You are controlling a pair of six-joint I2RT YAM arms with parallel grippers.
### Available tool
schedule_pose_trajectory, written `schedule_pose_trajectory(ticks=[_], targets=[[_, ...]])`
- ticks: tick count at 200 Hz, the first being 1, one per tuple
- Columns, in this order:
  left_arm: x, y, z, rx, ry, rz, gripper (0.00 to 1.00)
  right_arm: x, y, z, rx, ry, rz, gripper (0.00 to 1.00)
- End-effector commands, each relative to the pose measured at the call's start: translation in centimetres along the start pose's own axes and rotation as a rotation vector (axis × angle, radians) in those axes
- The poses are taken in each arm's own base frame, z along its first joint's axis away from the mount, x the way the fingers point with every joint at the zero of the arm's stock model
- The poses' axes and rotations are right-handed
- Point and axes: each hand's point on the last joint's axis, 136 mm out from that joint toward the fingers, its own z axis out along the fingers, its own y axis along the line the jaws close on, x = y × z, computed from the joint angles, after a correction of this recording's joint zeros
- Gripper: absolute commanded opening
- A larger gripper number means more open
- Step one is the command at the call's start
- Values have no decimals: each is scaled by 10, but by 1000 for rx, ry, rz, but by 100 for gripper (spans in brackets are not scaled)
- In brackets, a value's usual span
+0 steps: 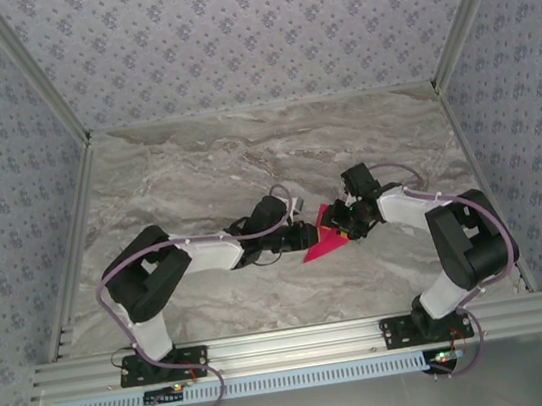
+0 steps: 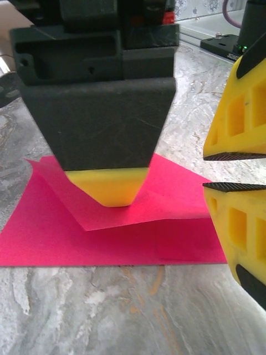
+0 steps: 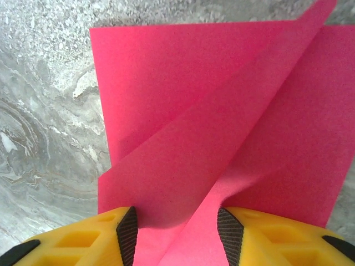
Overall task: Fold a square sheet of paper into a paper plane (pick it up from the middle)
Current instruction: Fourth fold the wing at the center of the table.
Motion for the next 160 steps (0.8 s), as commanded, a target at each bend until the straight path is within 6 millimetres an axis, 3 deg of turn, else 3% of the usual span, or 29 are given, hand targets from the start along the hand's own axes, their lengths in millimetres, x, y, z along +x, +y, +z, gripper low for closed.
schedule_pose_trajectory(ticks=[1, 78, 160], targets=[[-2, -12, 10, 34, 18, 5, 18, 17, -61, 12, 248, 39, 62, 48], [7, 14, 19, -59, 45, -31, 9, 22, -65, 15, 258, 69, 65, 46], [12, 24, 21, -97, 61, -44, 7, 23, -67, 18, 270, 91, 49, 45]])
